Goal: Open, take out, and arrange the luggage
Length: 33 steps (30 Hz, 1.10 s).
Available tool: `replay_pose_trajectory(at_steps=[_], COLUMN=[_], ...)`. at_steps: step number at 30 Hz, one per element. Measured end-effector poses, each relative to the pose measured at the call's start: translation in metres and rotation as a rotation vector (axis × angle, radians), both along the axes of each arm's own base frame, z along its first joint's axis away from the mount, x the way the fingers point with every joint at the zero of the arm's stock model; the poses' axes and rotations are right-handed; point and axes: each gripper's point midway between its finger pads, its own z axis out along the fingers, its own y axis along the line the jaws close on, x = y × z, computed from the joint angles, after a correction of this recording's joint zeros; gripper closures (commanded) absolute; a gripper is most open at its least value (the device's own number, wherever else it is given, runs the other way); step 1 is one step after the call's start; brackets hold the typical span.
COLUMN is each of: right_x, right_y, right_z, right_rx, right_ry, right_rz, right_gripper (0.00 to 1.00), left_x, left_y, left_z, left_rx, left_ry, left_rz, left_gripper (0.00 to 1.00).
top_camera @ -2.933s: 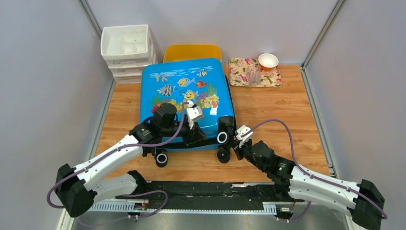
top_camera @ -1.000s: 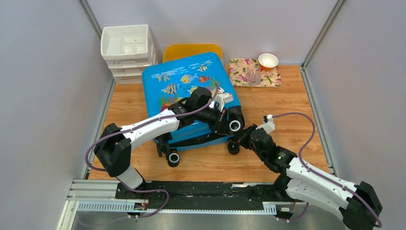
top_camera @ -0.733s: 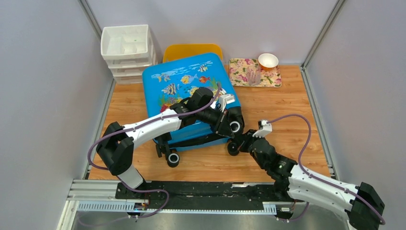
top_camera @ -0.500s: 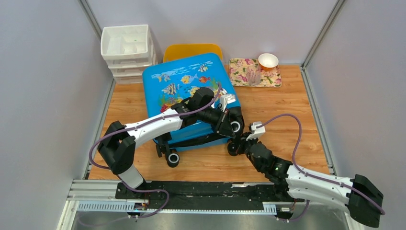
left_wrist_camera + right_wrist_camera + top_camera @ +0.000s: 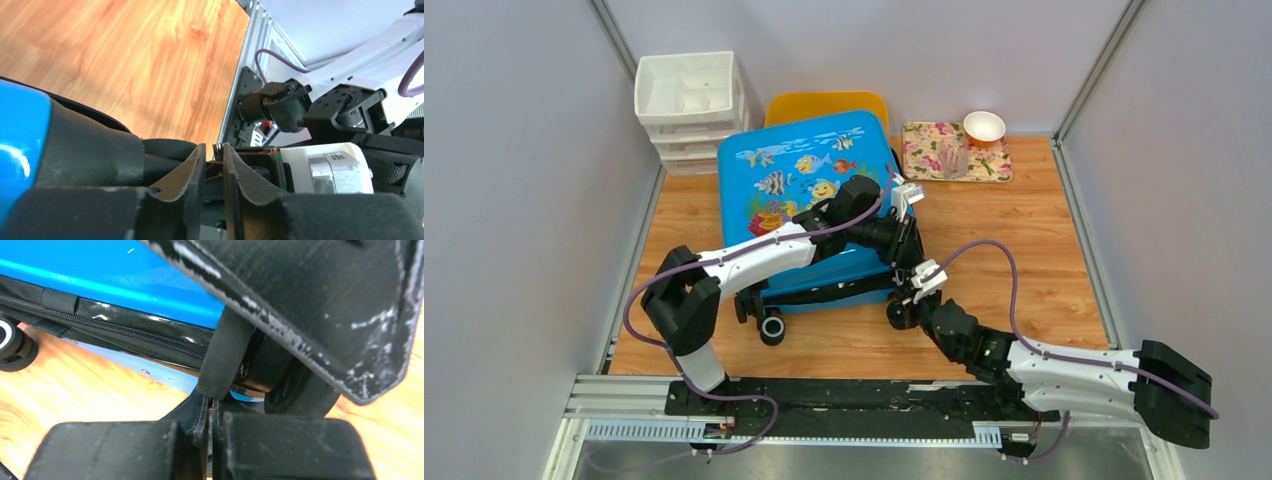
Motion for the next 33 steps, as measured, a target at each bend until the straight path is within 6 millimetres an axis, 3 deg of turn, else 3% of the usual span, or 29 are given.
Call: replay_pose_trajectory(at_steps=[4, 7, 9, 12, 14, 23, 26, 28, 32, 33], right_x=[-0.006, -0.009, -0.014, -0.02, -0.021, -0.019, -0.019, -0.019, -0.02, -0.019], right_y=[0.004, 0.006, 0.009, 0.015, 0.016, 0.02, 0.022, 0.022, 0.026, 0.026], right_z=[0.001, 0.001, 0.004, 0.006, 0.004, 0.005, 0.004, 0.004, 0.005, 0.004], right_rx=[0.005, 0.004, 0.015, 0.028, 0.029, 0.042, 0.038, 0.038, 0.034, 0.027], right_ry=[0.011, 0.015, 0.016, 0.023, 0.034, 0.076, 0.082, 0.087, 0.105, 0.11], right_rz=[0.043, 0.066, 0.098, 0.139, 0.151, 0.149, 0.15, 0.15, 0.157, 0.152], right_gripper=[1.0, 1.0, 1.0, 1.0, 1.0, 1.0, 1.0, 1.0, 1.0, 1.0], left_x=[0.002, 0.013, 0.036, 0.073, 0.091, 0.084, 0.068, 0.048, 0.007, 0.001], left_y=[0.015, 0.044, 0.074, 0.13, 0.181, 0.39, 0.436, 0.45, 0.436, 0.435], left_z=[0.008, 0.027, 0.041, 0.048, 0.042, 0.035, 0.023, -0.004, -0.063, -0.07], left_rx=[-0.011, -0.026, -0.015, 0.065, 0.155, 0.592, 0.726, 0.803, 0.857, 0.874], left_ry=[-0.051, -0.136, -0.239, -0.376, -0.45, -0.556, -0.539, -0.466, -0.31, -0.298], left_rz=[0.02, 0.081, 0.17, 0.294, 0.357, 0.644, 0.717, 0.696, 0.509, 0.483], left_gripper=[0.64, 0.6, 0.56, 0.55, 0.55, 0.61, 0.62, 0.61, 0.62, 0.63])
